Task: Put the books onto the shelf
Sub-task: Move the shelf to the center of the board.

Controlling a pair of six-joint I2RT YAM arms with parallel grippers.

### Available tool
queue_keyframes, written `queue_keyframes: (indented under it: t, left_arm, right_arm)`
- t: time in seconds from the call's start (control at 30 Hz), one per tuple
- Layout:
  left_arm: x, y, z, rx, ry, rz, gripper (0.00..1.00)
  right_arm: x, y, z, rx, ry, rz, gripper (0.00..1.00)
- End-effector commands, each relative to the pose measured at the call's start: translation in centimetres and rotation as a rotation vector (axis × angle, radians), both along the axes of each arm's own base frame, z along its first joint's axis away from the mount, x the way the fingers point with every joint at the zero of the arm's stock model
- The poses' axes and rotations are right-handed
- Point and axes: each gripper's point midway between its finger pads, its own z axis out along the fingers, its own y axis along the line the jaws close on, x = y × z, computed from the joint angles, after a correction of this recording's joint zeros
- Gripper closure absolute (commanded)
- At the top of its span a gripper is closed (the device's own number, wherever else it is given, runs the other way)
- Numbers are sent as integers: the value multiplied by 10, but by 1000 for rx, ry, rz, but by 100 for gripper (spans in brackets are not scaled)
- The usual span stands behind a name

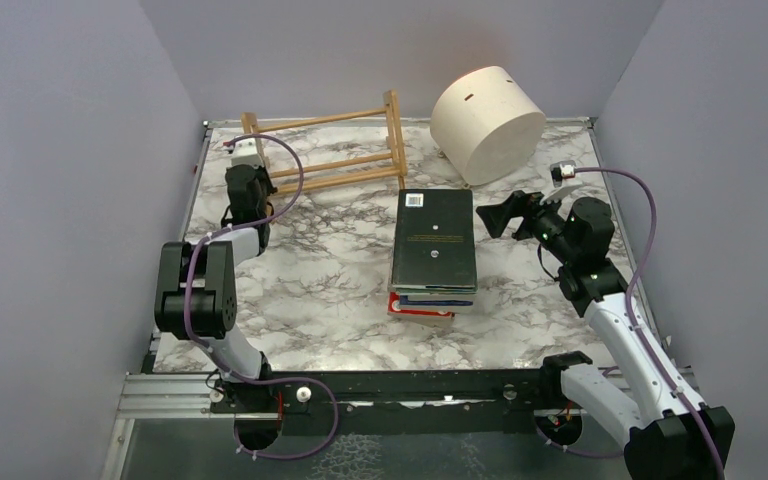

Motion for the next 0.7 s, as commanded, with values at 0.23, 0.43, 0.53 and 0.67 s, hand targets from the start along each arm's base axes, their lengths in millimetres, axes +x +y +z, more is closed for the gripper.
queue_keyframes:
  t: [0.23, 0.43, 0.53, 0.67]
  left_arm:
    - [27, -33, 3, 58, -106, -197, 100]
    - [35, -40, 2, 88, -125, -246, 100]
    - [39, -40, 1, 104, -126, -252, 100]
    - [44, -41, 0, 129, -127, -261, 100]
  right_arm:
    - [1, 7, 6, -4, -29, 43, 0]
    - [1, 9, 5, -4, -22, 52, 0]
    - [1, 10, 5, -3, -21, 56, 0]
    - [2, 10, 3, -4, -14, 57, 0]
